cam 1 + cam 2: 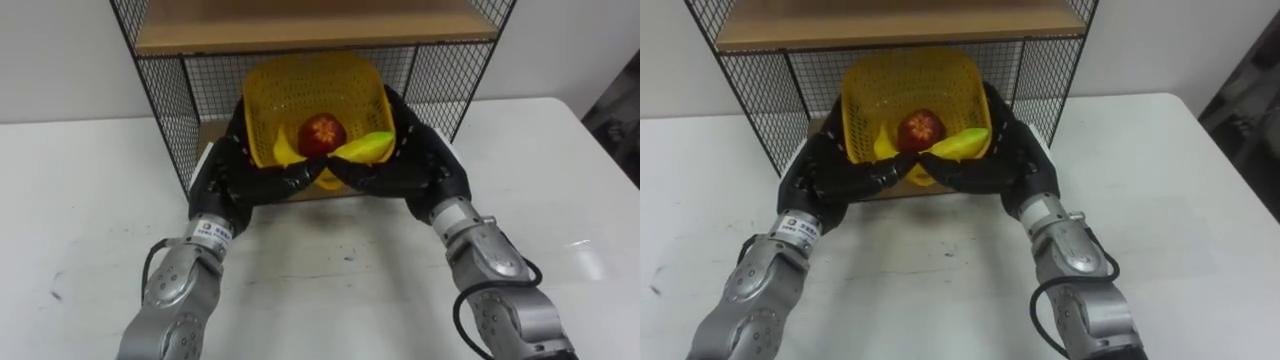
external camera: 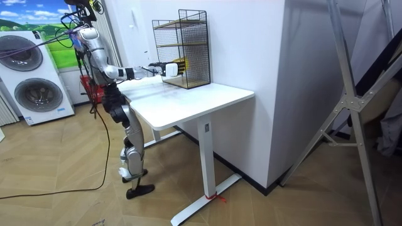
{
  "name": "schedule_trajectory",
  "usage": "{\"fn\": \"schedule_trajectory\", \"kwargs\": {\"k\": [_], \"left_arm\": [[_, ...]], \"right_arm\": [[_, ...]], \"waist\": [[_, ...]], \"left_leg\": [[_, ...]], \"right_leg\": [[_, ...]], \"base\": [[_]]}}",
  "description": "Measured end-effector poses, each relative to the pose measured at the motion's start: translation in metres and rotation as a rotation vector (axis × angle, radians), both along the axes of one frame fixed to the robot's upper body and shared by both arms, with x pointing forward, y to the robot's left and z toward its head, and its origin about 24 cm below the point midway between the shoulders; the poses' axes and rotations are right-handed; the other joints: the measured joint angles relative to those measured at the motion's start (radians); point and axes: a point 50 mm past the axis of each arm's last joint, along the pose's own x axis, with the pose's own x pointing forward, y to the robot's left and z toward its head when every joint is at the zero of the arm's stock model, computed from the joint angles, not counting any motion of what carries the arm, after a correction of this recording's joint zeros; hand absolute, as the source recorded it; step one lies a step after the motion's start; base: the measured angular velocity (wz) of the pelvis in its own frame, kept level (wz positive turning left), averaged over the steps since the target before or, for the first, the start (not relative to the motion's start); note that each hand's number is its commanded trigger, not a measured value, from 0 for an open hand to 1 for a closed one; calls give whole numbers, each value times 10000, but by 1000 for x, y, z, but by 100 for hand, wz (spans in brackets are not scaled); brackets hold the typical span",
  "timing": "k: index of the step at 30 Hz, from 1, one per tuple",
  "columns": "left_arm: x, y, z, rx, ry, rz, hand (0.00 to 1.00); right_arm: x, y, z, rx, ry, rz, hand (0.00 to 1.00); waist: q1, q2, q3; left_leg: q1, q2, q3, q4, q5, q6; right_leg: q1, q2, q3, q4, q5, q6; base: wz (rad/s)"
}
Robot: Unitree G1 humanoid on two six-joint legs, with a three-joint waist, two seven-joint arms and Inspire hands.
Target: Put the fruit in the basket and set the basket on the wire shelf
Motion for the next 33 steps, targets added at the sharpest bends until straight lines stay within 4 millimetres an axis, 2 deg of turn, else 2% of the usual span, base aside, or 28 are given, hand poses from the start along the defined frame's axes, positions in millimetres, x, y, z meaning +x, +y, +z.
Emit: {"fn": "schedule_trajectory", "kwargs": {"k": [6, 13, 20, 33], "left_arm": [[19, -6, -2, 100, 720, 289, 0], [35, -8, -7, 228, 1727, 404, 0], [54, -9, -8, 200, 2330, 581, 0], [54, -7, -12, 308, 2752, 556, 0]], "right_arm": [[26, 1, 1, -123, 709, -244, 0], [44, 3, -6, -621, 1715, -317, 0], [65, 2, 0, -665, 2128, -656, 0], [65, 3, -7, -427, 2487, -811, 0]], "waist": [[47, 9, -7], [-1, 14, -9], [8, 31, 1], [-9, 207, -1]], "left_leg": [[3, -1, -10, -190, 95, 20], [-9, -6, -63, -184, 121, 17], [75, 3, -81, -201, 148, 16], [68, 3, -172, -205, 161, 19]], "right_leg": [[44, 35, -9, -272, 159, 17], [110, 13, -91, -397, 183, 10], [285, 33, -104, -612, 283, 19], [397, 51, -149, -800, 375, 30]], "base": [[1], [2], [1], [0]]}}
